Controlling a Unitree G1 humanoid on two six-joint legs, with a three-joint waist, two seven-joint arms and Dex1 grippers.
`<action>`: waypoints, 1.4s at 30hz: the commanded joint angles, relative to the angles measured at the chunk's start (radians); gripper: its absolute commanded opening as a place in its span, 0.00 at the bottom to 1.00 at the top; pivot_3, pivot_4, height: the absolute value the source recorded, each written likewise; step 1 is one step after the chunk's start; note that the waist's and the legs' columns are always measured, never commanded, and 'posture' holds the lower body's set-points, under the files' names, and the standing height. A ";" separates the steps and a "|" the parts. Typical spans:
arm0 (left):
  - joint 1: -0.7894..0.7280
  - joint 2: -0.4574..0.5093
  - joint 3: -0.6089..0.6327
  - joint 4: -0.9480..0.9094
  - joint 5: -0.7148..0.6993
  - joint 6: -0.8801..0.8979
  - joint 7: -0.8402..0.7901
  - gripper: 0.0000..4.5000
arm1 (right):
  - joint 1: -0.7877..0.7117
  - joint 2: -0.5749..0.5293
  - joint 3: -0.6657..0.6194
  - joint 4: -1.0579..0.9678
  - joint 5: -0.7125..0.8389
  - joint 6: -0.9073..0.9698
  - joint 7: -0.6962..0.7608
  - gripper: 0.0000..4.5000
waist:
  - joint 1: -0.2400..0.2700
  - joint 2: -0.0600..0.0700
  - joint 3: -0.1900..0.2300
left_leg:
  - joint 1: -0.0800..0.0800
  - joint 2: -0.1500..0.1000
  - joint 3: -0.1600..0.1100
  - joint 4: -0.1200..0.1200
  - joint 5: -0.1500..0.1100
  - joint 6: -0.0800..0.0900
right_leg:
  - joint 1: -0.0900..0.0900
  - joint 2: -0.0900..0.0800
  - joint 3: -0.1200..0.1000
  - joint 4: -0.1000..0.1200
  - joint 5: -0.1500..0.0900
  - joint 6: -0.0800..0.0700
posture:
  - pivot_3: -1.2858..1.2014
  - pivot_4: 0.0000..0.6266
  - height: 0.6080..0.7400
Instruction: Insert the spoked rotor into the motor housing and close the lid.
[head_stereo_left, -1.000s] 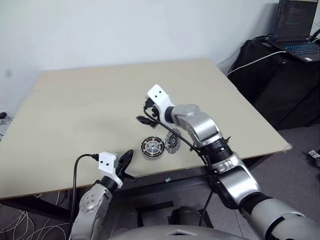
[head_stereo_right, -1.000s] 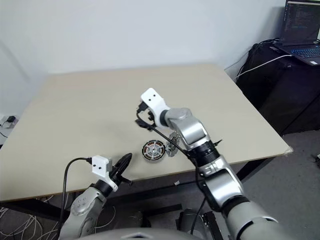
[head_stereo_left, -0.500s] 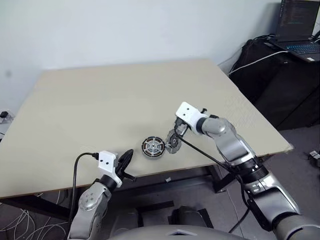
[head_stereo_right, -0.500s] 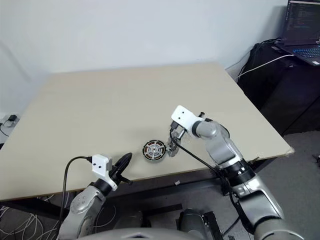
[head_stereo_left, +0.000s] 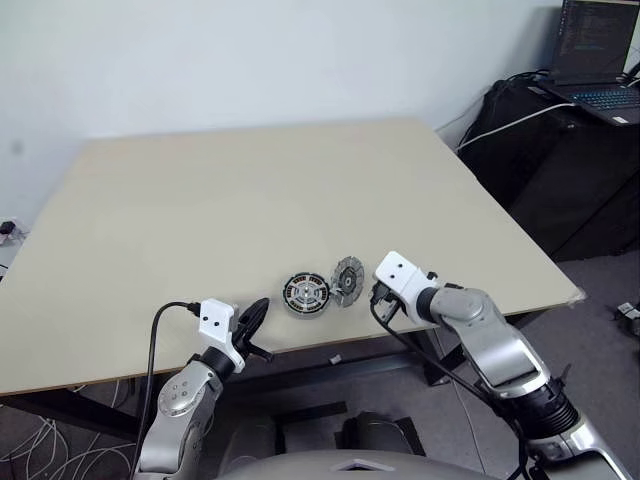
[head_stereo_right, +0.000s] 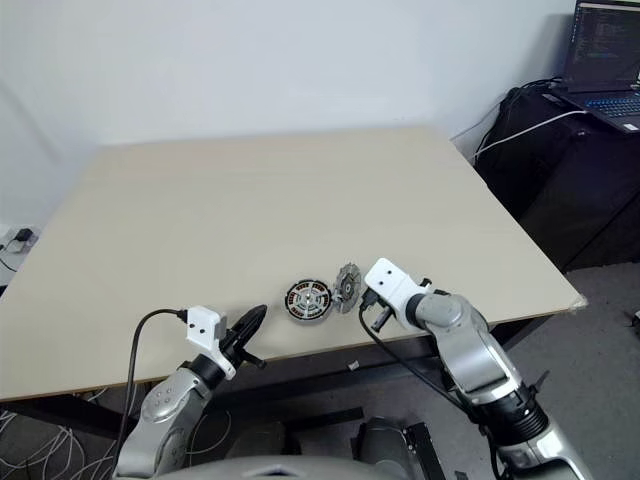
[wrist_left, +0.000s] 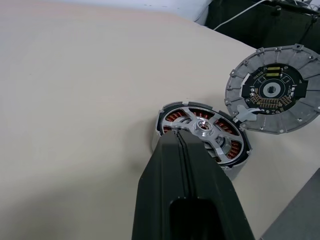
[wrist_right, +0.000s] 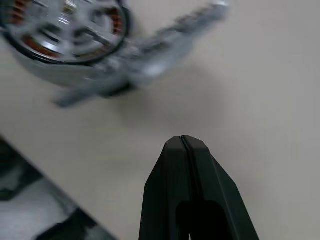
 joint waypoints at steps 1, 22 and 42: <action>-0.014 0.008 0.010 -0.018 -0.013 0.002 -0.007 0.00 | 0.015 0.044 -0.001 -0.059 0.021 0.011 -0.035 0.00 | 0.000 0.000 0.000 | 0.000 0.000 0.000 0.000 0.000 0.000 | 0.000 0.000 0.000 0.000 0.000 0.000 | 0.52 0.00 1.00; -0.014 0.025 0.021 -0.035 -0.022 0.023 -0.011 0.00 | -0.092 0.226 0.131 0.092 0.005 -0.046 -0.141 0.00 | -0.002 -0.002 0.001 | 0.000 0.000 0.000 0.000 0.000 0.000 | 0.000 0.000 0.000 0.000 0.000 0.000 | 0.52 0.00 1.00; -0.002 0.016 0.023 -0.043 -0.019 0.017 0.000 0.00 | -0.022 0.286 0.100 0.093 0.066 -0.218 -0.127 0.00 | -0.008 -0.001 0.001 | 0.001 0.001 0.000 0.000 0.000 0.000 | 0.000 0.001 0.000 0.001 0.000 0.000 | 0.52 0.00 1.00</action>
